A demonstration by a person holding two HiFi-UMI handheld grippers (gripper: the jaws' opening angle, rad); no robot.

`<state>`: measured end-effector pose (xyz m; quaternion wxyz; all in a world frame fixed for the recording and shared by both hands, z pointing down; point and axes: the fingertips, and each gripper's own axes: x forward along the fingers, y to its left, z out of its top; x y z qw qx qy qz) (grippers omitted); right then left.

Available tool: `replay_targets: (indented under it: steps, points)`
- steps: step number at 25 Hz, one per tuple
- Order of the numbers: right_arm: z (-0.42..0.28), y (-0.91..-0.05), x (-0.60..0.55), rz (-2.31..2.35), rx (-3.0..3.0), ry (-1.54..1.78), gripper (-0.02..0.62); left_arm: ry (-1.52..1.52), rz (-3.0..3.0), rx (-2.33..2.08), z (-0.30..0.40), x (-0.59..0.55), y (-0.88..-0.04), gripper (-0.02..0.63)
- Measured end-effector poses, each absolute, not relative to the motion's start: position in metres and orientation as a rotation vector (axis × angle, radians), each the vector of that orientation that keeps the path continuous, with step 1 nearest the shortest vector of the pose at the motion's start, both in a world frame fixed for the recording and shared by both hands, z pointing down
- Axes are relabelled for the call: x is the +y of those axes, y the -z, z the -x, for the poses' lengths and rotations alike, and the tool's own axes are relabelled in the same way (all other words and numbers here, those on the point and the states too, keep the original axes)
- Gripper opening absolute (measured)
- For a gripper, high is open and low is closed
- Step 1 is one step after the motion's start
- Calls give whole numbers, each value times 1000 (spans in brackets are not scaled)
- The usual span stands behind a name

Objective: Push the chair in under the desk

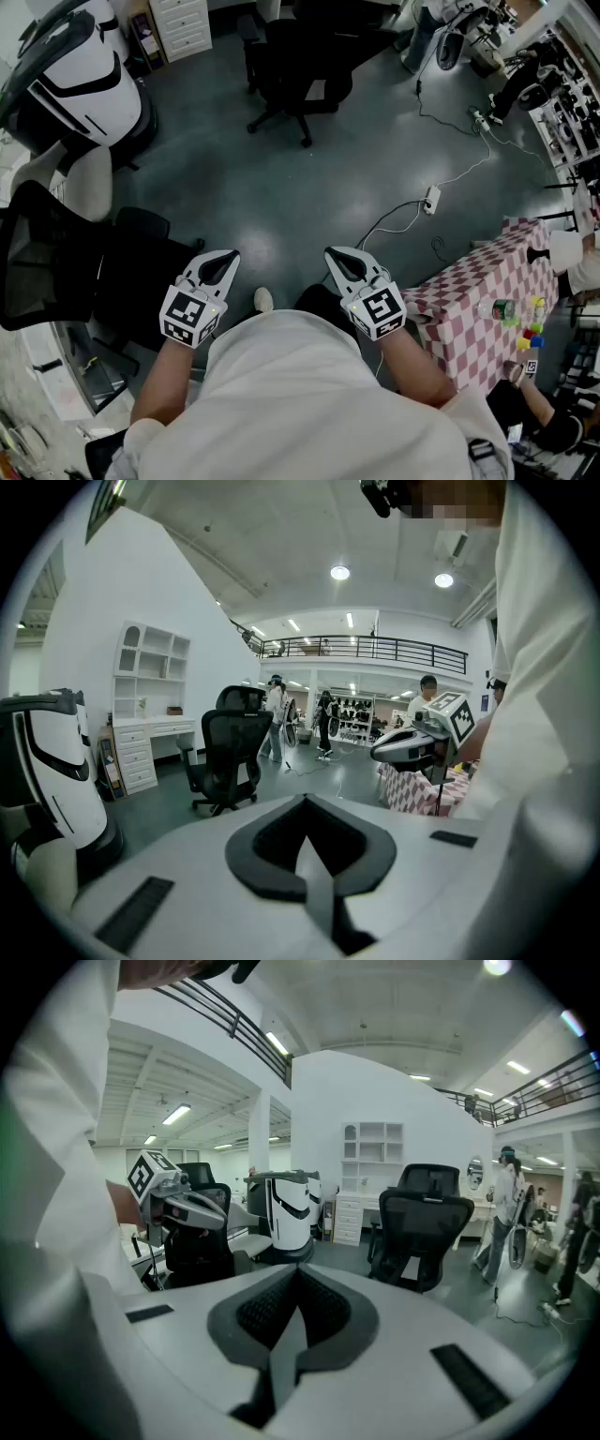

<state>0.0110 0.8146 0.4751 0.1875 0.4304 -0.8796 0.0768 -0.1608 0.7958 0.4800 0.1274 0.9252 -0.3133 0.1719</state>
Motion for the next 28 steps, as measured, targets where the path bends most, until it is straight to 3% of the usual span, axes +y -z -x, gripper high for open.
replay_targets:
  steps: [15,20,28]
  points:
    - [-15,-471,784,-1303,-2458,-257,6,-471,-2746,-860,154,765,-473,-4]
    - [-28,-479,747,-1309,-2453,-273,60,-485,-2732,-895,149,737,-476,36]
    - [-56,-483,653,-1317,-2474,-305,75,-550,-2693,-934,134,659,-479,52]
